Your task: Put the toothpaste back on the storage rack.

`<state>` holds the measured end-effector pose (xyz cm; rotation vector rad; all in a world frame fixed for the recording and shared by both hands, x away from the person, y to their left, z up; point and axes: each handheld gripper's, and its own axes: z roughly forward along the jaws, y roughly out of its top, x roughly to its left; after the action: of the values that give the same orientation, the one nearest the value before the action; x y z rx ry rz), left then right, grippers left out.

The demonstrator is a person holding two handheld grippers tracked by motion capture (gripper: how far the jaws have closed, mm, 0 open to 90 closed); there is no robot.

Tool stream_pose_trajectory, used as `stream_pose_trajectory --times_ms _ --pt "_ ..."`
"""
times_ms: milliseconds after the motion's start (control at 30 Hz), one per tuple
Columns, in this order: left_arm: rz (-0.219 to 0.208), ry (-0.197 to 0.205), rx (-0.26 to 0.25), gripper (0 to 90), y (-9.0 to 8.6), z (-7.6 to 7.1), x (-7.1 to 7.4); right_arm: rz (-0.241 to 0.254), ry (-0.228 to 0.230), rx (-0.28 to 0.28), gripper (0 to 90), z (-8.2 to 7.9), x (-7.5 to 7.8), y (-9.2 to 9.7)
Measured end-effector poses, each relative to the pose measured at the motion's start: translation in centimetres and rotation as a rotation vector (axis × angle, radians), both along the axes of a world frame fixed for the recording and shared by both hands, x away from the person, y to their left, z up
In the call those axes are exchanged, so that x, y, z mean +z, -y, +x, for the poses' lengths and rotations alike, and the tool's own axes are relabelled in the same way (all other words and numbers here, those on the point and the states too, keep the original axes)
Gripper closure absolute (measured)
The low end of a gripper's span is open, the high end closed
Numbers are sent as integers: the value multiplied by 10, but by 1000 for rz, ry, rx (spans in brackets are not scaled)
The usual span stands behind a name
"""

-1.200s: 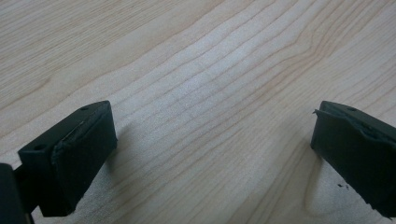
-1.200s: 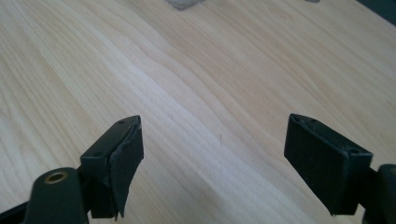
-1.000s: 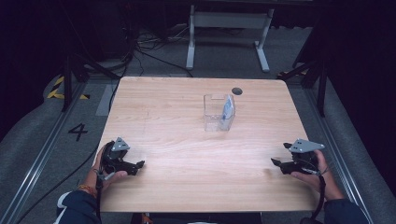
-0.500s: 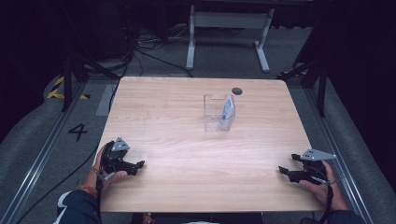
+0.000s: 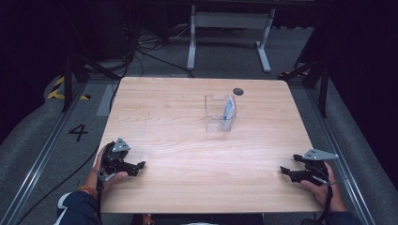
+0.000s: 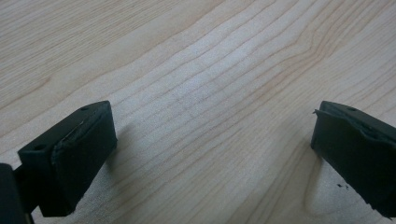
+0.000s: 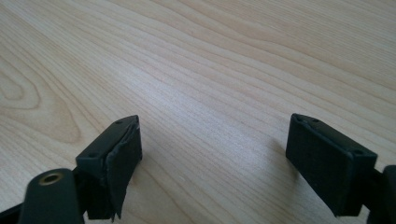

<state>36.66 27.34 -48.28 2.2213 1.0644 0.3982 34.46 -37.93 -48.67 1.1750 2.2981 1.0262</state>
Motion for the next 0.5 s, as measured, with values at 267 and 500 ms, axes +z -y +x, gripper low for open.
stream_pose_trajectory --times_ms 267,500 --pt "3 2 1 7 0 0 0 0 1 -5 189 0 0 0" --pt "-5 4 7 6 1 0 -1 -3 2 -18 188 -2 0 0"
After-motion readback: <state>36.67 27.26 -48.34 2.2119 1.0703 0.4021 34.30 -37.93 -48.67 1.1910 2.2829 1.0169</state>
